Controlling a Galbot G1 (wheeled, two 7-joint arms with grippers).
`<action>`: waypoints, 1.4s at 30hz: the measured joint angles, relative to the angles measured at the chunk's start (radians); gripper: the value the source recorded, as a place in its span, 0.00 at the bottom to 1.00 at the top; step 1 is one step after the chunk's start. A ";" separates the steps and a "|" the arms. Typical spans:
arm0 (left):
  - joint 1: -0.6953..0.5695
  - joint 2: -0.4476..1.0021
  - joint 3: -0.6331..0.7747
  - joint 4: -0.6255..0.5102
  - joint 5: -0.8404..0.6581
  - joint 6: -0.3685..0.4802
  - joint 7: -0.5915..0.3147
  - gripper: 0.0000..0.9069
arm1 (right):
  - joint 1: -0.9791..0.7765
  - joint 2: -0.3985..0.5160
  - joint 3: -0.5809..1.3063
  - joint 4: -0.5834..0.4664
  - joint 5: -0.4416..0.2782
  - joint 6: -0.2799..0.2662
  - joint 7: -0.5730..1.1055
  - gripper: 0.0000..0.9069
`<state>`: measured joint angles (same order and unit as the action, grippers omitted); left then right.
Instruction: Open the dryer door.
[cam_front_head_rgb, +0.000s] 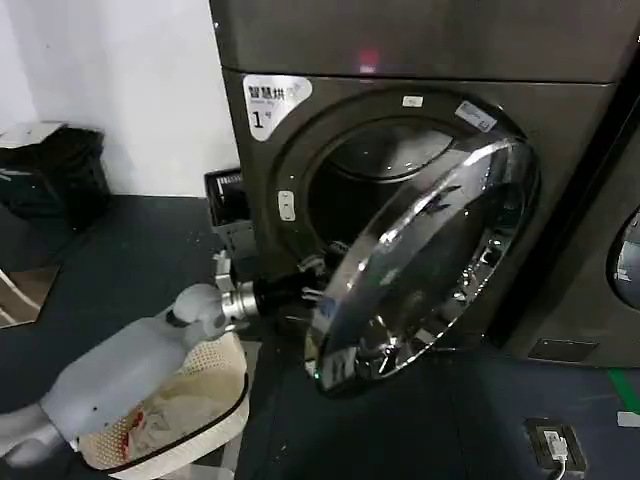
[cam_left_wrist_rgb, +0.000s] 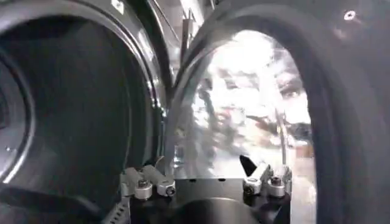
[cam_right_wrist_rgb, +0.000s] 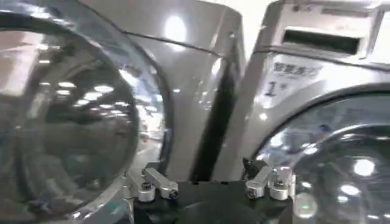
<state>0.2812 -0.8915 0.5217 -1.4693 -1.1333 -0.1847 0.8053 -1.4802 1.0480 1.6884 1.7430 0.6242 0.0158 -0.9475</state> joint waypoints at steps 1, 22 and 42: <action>-0.003 -0.002 0.004 -0.005 0.000 0.000 -0.001 1.00 | -0.004 0.000 0.013 0.002 0.003 -0.005 0.017 1.00; -0.067 -0.107 0.119 -0.045 -0.012 0.000 -0.031 1.00 | -0.098 -0.012 0.303 0.035 0.066 -0.078 0.296 1.00; -0.139 -0.255 0.240 0.043 -0.022 -0.004 -0.067 1.00 | -0.148 -0.062 0.550 -0.098 -0.133 -0.095 0.462 1.00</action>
<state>0.1418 -1.1462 0.7616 -1.4260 -1.1555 -0.1886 0.7383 -1.6282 0.9857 2.2382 1.6447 0.4914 -0.0794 -0.4850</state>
